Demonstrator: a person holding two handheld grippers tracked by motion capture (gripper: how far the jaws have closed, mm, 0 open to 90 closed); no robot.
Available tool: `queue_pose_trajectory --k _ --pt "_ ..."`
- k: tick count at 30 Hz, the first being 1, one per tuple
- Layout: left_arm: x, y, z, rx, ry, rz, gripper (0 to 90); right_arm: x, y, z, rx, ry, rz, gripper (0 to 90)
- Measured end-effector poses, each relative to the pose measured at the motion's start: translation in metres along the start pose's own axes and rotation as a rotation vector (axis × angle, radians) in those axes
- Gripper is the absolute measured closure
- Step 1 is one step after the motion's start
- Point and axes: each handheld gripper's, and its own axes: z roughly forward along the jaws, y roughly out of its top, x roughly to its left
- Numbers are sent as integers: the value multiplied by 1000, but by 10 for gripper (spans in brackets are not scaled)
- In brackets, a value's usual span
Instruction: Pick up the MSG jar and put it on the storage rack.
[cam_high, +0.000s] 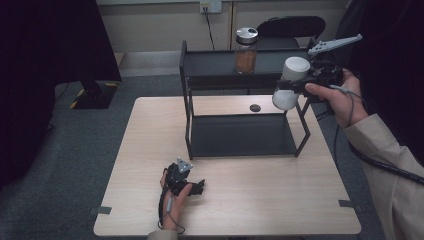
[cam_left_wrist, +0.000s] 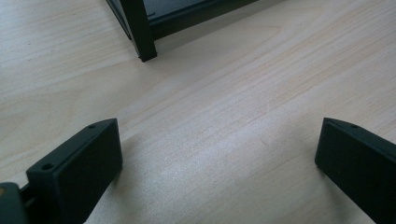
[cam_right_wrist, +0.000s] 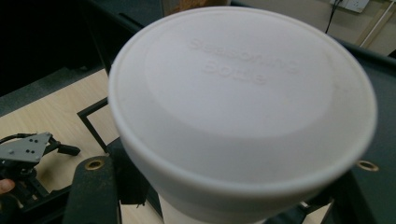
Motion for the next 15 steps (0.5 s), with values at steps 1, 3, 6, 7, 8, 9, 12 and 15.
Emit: queue_pose_trajectory --k 1,3,6,7,8,9,12,15 --pt "0 0 0 0 0 0 0 0 2 -1 -1 -2 -4 339" --pt "0 0 0 0 0 0 0 -1 7 -4 0 -2 -3 339" --pt "0 0 0 0 0 0 0 -1 13 -8 -5 -6 3 339" --pt "0 0 0 0 0 0 0 -1 15 -9 -3 -3 5 339" --pt "0 0 0 0 0 0 0 -2 17 -10 -2 -4 8 340" --pt "0 0 0 0 0 0 0 -2 19 -11 -2 -5 7 340" --pt "0 0 0 0 0 0 0 0 27 -14 2 -11 3 340" --pt "0 0 0 0 0 0 0 1 34 -17 4 -16 -10 340"
